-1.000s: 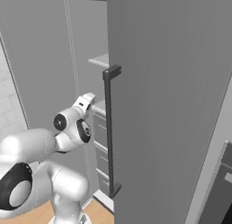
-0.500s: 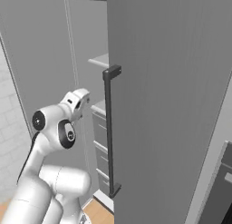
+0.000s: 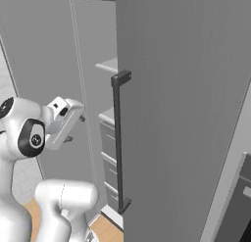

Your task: Take the meat container that has the shrimp and place it on the second highest rack of the freezer. Then take the vegetable container that has the squash and garlic and place it on the highest rack of the freezer.

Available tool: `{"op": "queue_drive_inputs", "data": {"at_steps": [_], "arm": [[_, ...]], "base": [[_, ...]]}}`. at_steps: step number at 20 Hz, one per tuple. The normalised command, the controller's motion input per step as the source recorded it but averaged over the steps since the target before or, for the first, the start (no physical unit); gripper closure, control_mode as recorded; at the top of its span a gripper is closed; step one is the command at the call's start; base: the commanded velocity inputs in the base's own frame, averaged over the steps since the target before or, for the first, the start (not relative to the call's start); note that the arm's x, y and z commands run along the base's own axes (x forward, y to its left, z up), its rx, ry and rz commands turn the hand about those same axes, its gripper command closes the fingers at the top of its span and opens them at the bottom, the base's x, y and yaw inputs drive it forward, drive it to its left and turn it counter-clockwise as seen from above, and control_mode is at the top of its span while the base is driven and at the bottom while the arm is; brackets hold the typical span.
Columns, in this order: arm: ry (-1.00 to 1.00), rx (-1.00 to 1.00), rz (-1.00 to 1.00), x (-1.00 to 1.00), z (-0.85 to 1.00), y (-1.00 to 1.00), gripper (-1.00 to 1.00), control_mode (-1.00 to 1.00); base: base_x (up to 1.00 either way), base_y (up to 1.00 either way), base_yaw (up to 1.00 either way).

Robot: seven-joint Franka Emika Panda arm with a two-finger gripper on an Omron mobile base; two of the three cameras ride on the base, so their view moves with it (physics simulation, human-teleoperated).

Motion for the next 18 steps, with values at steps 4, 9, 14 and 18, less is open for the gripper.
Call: {"op": "queue_drive_inputs", "data": {"at_steps": [4, 9, 14, 18], "arm": [[0.08, 0.03, -0.16, -0.95, 0.00, -0.37, -1.00, -1.00], [0.01, 0.00, -0.07, -0.30, -0.28, -0.13, -1.00, -1.00], [-0.03, 0.00, -0.02, 0.03, -0.01, -0.03, -1.00, 1.00], [0.00, 0.00, 0.00, 0.00, 0.00, 0.00, -1.00, 1.00]], "base": [[0.00, 0.00, 0.00], [0.00, 0.00, 0.00], [0.13, -0.09, -0.08], [0.75, 0.00, -0.16]]}}
